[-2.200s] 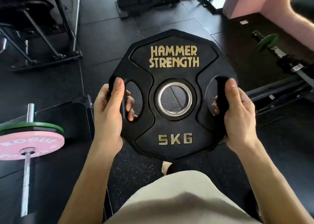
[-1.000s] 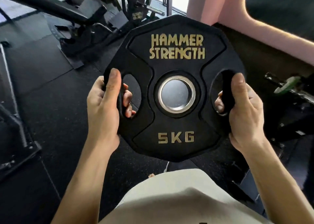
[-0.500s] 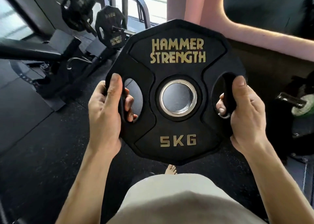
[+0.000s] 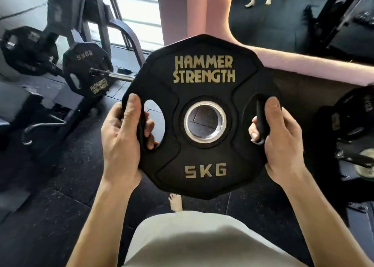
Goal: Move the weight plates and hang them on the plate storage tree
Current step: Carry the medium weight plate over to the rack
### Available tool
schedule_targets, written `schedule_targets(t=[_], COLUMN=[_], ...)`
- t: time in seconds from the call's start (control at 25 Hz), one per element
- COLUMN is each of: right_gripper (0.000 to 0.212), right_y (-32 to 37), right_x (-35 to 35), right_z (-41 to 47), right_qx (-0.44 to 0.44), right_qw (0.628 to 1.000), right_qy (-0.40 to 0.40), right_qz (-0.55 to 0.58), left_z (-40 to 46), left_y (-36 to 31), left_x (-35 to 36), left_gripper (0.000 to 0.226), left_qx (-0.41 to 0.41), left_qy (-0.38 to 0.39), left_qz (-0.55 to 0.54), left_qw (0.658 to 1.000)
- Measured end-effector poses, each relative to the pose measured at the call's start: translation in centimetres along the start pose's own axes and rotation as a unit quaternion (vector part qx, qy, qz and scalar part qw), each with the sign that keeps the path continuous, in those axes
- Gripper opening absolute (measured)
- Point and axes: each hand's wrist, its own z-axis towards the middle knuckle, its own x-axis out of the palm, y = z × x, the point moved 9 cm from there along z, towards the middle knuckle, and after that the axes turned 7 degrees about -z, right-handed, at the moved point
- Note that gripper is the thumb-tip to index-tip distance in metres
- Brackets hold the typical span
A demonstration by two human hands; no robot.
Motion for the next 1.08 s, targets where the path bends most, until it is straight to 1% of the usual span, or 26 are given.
schedule_targets(t=[0.08, 0.2, 0.28, 0.4, 0.56, 0.72, 0.8, 0.88, 1.08], right_gripper=[0.045, 0.047, 0.049, 0.049, 0.050, 0.048, 0.047, 0.047, 0.045], right_y=[0.1, 1.2, 1.6, 1.8, 0.8, 0.3, 0.5, 1.2, 1.1], right_x=[2.2, 4.8, 5.7, 6.2, 5.9, 4.9, 3.9, 2.9, 0.8], right_z=[4.2, 9.6, 13.5, 18.6, 27.3, 37.3, 42.4, 47.5, 57.1], right_qx=[0.014, 0.014, 0.011, 0.011, 0.008, 0.013, 0.015, 0.009, 0.014], right_qw=[0.999, 0.997, 0.995, 0.992, 0.989, 0.987, 0.987, 0.987, 0.984], right_qy=[-0.033, -0.073, -0.096, -0.125, -0.149, -0.158, -0.160, -0.159, -0.176], right_qz=[0.001, 0.002, -0.001, 0.007, 0.012, 0.016, 0.016, 0.009, 0.002], left_z=[6.2, 14.6, 19.3, 24.6, 32.6, 40.5, 44.3, 47.9, 55.2], left_y=[0.2, 0.1, 0.3, 1.4, 4.5, 7.6, 9.0, 10.0, 12.6], left_x=[0.8, 3.1, 5.3, 8.2, 13.3, 19.6, 23.1, 26.9, 34.5], left_gripper=[0.030, 0.029, 0.028, 0.026, 0.027, 0.035, 0.033, 0.032, 0.032], left_qx=[-0.022, -0.034, -0.035, -0.039, -0.043, -0.056, -0.063, -0.052, -0.048], left_qy=[0.017, 0.062, 0.093, 0.121, 0.146, 0.150, 0.149, 0.159, 0.174], left_qz=[-0.009, -0.011, -0.012, -0.020, -0.017, -0.007, -0.013, -0.016, -0.020], left_qw=[1.000, 0.997, 0.995, 0.992, 0.988, 0.987, 0.987, 0.986, 0.983])
